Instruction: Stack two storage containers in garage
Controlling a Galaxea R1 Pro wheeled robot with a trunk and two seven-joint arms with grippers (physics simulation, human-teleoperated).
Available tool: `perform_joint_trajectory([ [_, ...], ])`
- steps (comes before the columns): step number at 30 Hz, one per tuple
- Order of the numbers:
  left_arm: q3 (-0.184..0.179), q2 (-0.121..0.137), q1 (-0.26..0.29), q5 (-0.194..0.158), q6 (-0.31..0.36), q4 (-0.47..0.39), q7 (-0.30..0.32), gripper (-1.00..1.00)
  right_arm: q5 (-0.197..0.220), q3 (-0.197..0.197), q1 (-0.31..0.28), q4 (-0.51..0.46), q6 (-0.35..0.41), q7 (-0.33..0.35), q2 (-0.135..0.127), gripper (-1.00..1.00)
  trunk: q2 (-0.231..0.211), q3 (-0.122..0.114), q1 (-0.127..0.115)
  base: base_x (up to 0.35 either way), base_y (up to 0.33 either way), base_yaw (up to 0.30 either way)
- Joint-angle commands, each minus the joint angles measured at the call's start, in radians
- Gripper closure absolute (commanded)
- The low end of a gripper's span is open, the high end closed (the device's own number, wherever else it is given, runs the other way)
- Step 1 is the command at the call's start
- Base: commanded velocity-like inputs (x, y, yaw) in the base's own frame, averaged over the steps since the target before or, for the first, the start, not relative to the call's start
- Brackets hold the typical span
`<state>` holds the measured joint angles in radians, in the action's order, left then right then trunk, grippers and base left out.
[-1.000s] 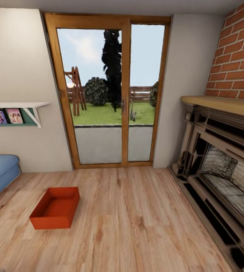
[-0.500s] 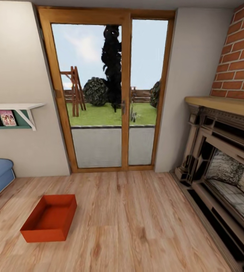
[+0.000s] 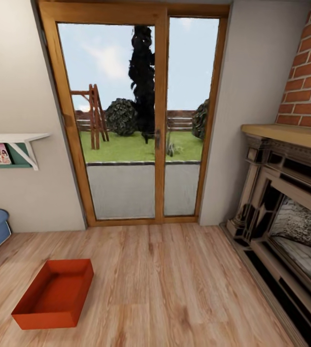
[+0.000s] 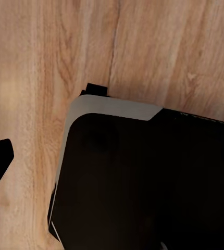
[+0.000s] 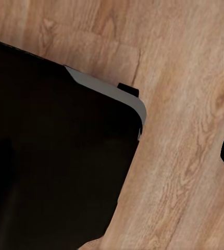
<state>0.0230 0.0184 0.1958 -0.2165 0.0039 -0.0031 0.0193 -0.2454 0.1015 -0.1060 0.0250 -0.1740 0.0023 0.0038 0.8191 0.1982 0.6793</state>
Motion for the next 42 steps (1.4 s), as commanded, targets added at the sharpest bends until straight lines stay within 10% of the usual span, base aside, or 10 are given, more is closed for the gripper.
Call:
perform_joint_trajectory([
  [1, 0.002, 0.000, 0.001, -0.006, 0.000, 0.000, 0.002, -1.00, 0.003, 0.008, -0.001, 0.003, -0.005, 0.000, 0.000, -1.00, 0.001, 0.001, 0.001, 0.333, 0.000, 0.000],
  [42, 0.002, -0.001, 0.001, -0.006, -0.001, 0.000, 0.001, -1.00, 0.002, 0.003, -0.001, 0.003, -0.002, -0.004, 0.004, -1.00, 0.001, 0.001, 0.001, 0.333, 0.000, 0.000],
])
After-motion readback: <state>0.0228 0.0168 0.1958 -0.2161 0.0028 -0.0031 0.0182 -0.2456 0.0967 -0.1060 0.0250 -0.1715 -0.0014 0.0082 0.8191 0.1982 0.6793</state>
